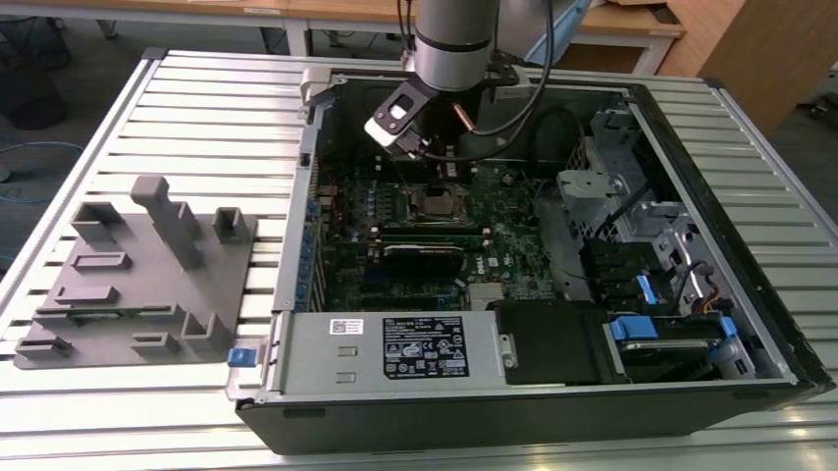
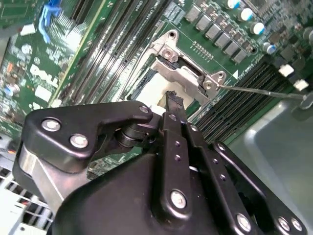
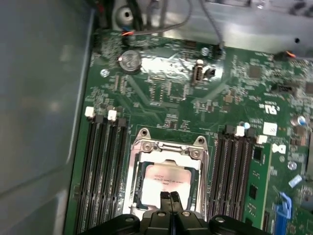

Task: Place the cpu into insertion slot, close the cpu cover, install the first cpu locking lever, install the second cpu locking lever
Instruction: 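Close the cpu cover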

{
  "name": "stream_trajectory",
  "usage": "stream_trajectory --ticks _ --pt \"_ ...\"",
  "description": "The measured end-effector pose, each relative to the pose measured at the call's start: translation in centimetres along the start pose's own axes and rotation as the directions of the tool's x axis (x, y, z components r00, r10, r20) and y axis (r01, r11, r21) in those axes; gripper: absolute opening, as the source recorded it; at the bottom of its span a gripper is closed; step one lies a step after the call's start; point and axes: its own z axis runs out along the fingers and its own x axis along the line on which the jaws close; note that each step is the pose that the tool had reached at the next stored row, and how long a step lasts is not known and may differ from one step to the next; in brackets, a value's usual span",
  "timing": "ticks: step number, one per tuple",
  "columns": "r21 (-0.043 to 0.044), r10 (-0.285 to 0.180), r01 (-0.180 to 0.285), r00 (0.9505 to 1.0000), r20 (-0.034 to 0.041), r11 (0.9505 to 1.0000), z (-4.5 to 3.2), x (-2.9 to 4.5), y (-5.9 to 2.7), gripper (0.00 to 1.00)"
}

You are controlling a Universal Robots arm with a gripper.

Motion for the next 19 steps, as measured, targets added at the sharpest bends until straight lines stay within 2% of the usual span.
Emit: stream_trajectory --ticks 5,8,11,13,19 --pt "-0.0025 -0.089 0.089 0.9960 -0.0024 0.9960 0.05 0.00 0.00 0.11" --pt "-0.0042 -0.144 0.144 0.9895 -0.0037 0.9895 0.09 0.00 0.00 0.11" --pt "-0.0058 -0.197 0.197 0.9803 -0.0048 0.9803 0.11 0.00 -0.01 0.11" --pt "-0.0062 -0.210 0.210 0.9776 -0.0051 0.9776 0.11 0.00 -0.01 0.11" --pt "-0.0062 -0.212 0.212 0.9772 -0.0051 0.9772 0.11 0.00 -0.01 0.11"
